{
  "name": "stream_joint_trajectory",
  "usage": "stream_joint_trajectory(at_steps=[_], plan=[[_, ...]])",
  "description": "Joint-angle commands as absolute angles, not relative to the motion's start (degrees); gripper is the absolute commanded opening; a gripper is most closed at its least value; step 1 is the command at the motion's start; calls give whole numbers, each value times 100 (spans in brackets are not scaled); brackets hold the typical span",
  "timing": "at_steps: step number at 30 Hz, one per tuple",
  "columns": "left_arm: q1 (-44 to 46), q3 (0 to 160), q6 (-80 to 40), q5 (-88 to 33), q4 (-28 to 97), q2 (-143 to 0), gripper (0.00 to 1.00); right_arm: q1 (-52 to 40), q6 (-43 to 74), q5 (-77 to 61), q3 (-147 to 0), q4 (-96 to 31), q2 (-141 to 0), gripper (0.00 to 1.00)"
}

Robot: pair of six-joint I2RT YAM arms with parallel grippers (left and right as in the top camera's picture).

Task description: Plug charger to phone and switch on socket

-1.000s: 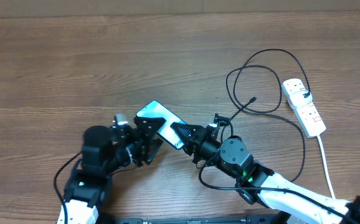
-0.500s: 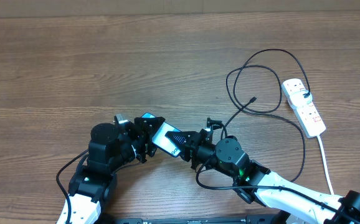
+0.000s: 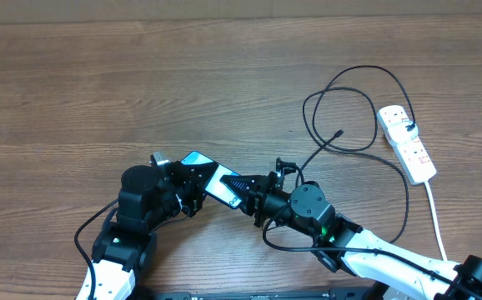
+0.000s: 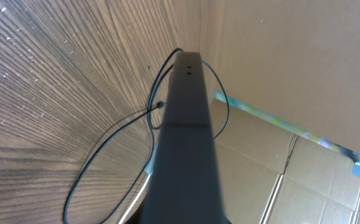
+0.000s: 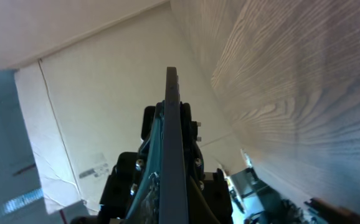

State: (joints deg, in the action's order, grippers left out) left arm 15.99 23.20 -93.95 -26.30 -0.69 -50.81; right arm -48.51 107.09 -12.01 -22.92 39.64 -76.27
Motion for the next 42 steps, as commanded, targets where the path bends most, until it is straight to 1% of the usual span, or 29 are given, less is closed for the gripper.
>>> stream_joint_trajectory(at_steps=[1,4,5,8,11,12,15,16,19,21,22,24,28,30,33,35,38,39,40,42], plan=[[1562,2318,-9647,-2705,-30,-5100,4,-4912,10202,-1317,-2331,3972,-7590,4],[1562,2318,-9644,-2696,-30,-5098,4,-4912,10200,-1404,-2331,3979,-7590,4],[1559,2318,-9644,-2650,-30,-5098,4,-4912,10197,-1428,-2331,3962,-7590,8],[1559,2318,-9424,-2403,-27,-5100,4,-4912,10167,-1424,-2331,3629,-7590,31],[1531,2318,-8879,-2012,10,-5100,4,-4890,9815,-1232,-2331,2963,-7590,49],[1522,2318,-8702,-1841,45,-5100,4,-4875,9535,-1083,-2331,2794,-7590,57],[1509,2318,-8307,-1315,281,-5100,4,-4735,7835,-467,-2331,2510,-7588,95],[1457,2318,-8160,-1201,438,-5113,4,-4622,7161,-259,-2331,2504,-7588,100],[1284,2318,-7900,-1389,620,-5214,4,-4195,6482,-115,-2377,2239,-7588,100],[1107,2320,-7684,-1811,613,-5365,4,-3793,6289,-169,-2571,1557,-7588,100],[923,2320,-7575,-2265,578,-5551,4,-3347,5942,-172,-2941,561,-7588,100],[740,2331,-7456,-2727,526,-5774,4,-2906,5555,-60,-3444,-499,-7590,100],[543,2342,-7367,-3625,126,-6281,4,-2239,4853,489,-4486,-2095,-7616,100],[537,2349,-7371,-4080,-320,-6560,4,-1962,4587,652,-4869,-2445,-7684,100],[537,2473,-7467,-4807,-854,-7004,4,-1549,4442,659,-5155,-2550,-7913,100],[537,2617,-7500,-5183,-998,-7260,4,-1323,4414,657,-5245,-2567,-8173,100],[537,2891,-7496,-5655,-1039,-7599,4,-1168,4235,703,-5387,-2471,-8678,88],[537,2976,-7496,-5739,-1055,-7690,4,-1149,4178,711,-5465,-2432,-8873,82],[537,3094,-7494,-5833,-1066,-7811,4,-1151,4167,775,-5638,-2436,-9218,74],[537,3194,-7491,-5874,-1066,-7891,4,-1151,4169,779,-5865,-2488,-9623,64]])
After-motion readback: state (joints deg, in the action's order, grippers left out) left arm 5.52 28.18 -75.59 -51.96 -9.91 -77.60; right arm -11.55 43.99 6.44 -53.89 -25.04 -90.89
